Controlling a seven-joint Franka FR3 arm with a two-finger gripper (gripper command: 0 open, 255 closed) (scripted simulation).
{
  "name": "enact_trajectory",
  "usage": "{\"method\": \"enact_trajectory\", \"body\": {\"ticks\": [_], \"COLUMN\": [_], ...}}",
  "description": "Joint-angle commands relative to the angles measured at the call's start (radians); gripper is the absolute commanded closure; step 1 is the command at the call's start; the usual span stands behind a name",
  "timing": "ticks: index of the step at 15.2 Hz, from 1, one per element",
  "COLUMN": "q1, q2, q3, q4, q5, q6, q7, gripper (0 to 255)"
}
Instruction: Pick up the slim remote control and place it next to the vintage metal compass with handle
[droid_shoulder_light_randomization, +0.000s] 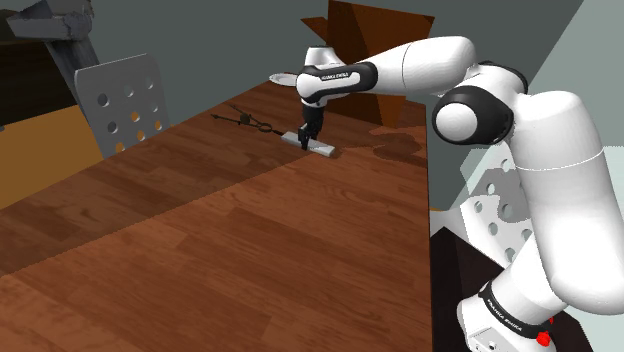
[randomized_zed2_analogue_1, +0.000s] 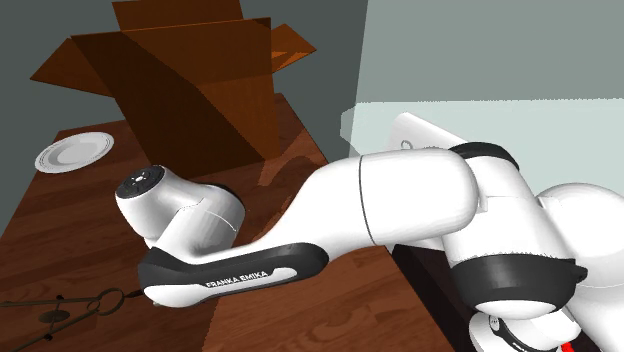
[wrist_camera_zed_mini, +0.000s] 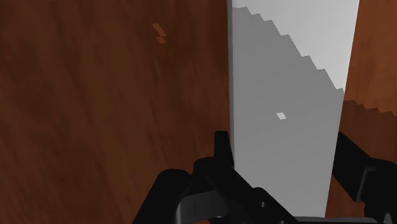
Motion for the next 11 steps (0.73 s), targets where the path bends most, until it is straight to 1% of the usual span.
{"method": "enact_trajectory", "body": {"ticks": [1, 2, 3, 8, 11], "q1": [0.0, 0.0, 0.0, 0.0, -0.001], "q2": [0.0, 0.0, 0.0, 0.0, -0.028], "q3": [0.0, 0.0, 0.0, 0.0, -0.005], "q4": [0.0, 0.0, 0.0, 0.0, 0.056], "q5": [0.0, 0.0, 0.0, 0.0, -0.008], "q6": [0.0, 0.0, 0.0, 0.0, -0.082], "q7": [0.0, 0.0, 0.0, 0.0, 0.006], "gripper": [255, 255, 0, 0, 0]}}
